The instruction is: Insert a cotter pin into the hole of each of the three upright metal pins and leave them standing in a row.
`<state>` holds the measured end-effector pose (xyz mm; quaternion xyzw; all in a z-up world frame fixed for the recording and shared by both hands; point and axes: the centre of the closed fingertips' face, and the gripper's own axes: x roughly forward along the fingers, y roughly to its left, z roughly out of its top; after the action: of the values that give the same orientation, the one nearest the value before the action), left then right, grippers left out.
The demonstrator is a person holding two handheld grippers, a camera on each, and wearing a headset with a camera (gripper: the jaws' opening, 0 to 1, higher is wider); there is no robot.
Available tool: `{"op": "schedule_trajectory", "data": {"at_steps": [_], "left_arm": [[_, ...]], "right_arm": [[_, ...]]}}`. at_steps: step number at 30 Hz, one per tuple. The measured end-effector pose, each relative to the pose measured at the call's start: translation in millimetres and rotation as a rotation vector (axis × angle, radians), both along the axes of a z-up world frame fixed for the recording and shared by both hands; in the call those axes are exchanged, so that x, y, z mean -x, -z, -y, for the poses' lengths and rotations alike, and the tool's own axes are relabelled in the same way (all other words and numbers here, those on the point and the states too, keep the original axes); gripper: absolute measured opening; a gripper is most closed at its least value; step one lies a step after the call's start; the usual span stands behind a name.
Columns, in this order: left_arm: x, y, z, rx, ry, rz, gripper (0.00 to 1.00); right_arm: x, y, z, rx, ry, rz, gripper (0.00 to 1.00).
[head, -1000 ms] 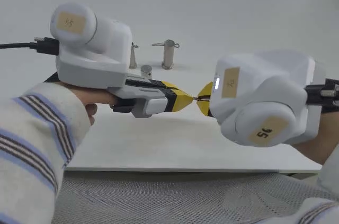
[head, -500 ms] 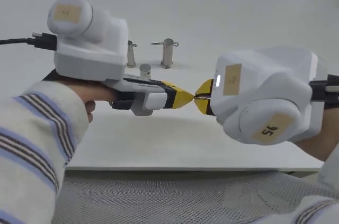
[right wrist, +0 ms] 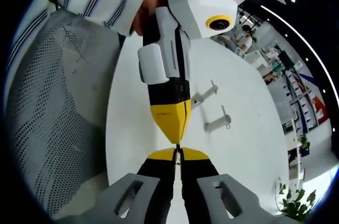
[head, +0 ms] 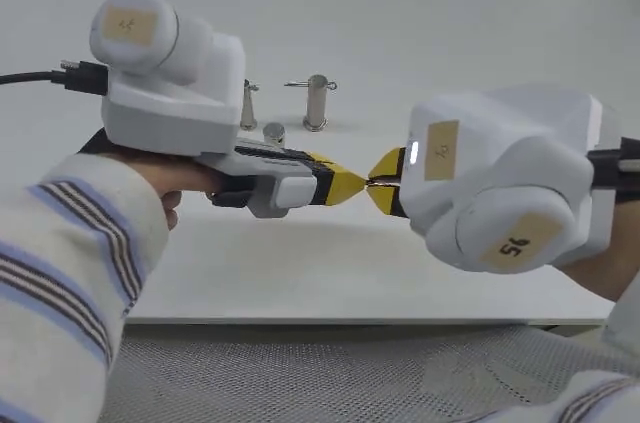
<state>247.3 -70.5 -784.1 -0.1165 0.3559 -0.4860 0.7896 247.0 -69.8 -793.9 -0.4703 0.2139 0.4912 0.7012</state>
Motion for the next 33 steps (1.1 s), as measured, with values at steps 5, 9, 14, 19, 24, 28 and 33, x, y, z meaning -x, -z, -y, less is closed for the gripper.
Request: {"op": "schedule_trajectory", "data": {"at_steps": [5, 9, 14, 19, 24, 28, 33], "left_arm": [[2.2, -1.4, -0.8, -0.005, 0.009, 0.008, 0.0], [4.5, -1.3, -0.8, -0.011, 0.021, 0.021, 0.0], [5.5, -2.5, -1.1, -0.008, 0.023, 0.024, 0.0], [7.7, -4.7, -1.2, -0.006, 0.042, 0.041, 0.0], [8.4, -6.2, -3.7, -0.011, 0.075, 0.072, 0.0], [11.7, -6.9, -5.6, -0.019, 0.129, 0.12, 0.0], [15.6, -10.6, -6.3, -0.024, 0.211, 0.216, 0.0]], "right_arm": [[1.1, -1.0, -1.1, 0.001, -0.018, 0.004, 0.04], [2.6, -0.4, -0.9, 0.001, -0.028, -0.007, 0.04], [1.3, -2.6, 1.0, -0.009, -0.034, -0.011, 0.07], [2.7, -5.6, 1.2, -0.079, -0.01, -0.081, 0.12], [5.8, -3.4, 7.5, -0.123, 0.009, -0.194, 0.16], [8.3, -5.0, 9.7, -0.208, 0.051, -0.307, 0.16], [8.5, -12.8, 12.0, -0.293, 0.062, -0.393, 0.17]]}}
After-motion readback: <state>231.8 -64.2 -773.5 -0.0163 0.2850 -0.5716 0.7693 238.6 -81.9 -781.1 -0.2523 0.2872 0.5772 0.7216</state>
